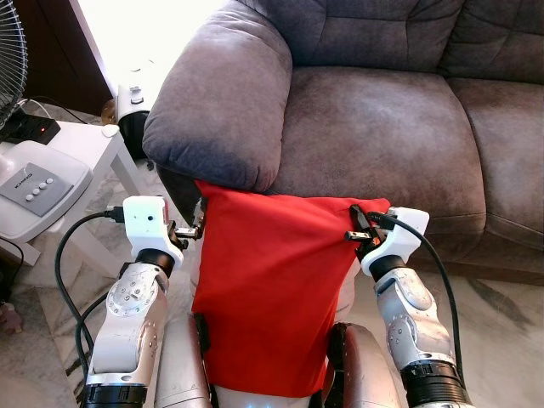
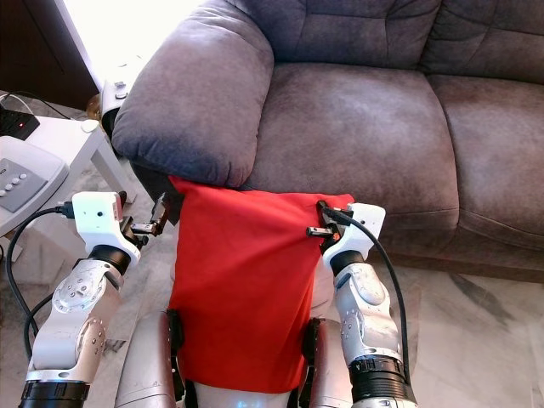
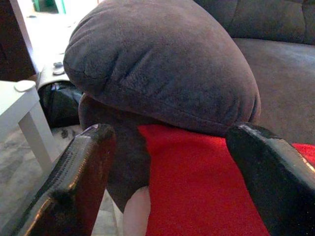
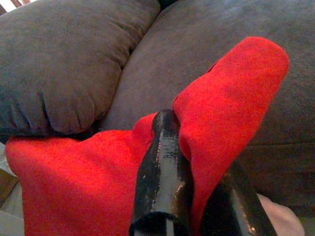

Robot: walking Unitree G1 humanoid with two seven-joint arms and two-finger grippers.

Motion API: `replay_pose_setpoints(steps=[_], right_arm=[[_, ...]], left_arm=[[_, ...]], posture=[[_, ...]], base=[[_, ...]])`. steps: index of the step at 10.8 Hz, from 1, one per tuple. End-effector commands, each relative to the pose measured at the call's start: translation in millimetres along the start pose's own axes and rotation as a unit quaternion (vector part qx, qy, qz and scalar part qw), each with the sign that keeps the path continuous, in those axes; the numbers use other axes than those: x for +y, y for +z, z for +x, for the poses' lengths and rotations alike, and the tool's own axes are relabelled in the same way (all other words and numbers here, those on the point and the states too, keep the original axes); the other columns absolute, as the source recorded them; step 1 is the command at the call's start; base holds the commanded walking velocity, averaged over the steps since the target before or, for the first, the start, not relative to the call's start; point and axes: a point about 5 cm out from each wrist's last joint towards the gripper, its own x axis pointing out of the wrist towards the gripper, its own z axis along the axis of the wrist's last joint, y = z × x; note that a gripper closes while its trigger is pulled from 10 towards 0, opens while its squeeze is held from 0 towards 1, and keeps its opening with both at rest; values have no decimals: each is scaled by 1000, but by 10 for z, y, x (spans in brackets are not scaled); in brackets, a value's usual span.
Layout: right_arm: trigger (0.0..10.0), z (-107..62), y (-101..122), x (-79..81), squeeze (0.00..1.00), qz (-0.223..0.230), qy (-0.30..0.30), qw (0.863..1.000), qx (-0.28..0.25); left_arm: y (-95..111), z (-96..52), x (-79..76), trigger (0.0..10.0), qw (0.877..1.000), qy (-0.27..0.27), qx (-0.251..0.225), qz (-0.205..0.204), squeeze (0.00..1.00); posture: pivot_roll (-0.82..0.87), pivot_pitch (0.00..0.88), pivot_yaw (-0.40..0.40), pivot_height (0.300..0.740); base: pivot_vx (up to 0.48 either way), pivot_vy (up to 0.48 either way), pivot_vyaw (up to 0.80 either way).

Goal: Move the pillow to the sofa from floor

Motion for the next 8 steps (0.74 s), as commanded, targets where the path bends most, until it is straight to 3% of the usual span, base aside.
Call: replay_pose_setpoints(steps=[1, 3, 8], right_arm=[[10000, 8, 209, 11, 0, -14, 5, 999, -46], [10000, 11, 212, 4, 0, -16, 4, 999, -45], [10000, 26, 199, -1, 0, -21, 2, 999, -38]], left_arm=[[6, -31, -3, 10000, 1000, -1, -4, 3, 0], [6, -31, -6, 10000, 1000, -2, -4, 2, 0], [3, -24, 1, 10000, 1000, -2, -4, 2, 0]], posture=[[103, 137, -58, 537], [102, 136, -58, 537], [103, 131, -59, 627]], base=[[0, 0, 0], [0, 0, 0], [0, 0, 0]])
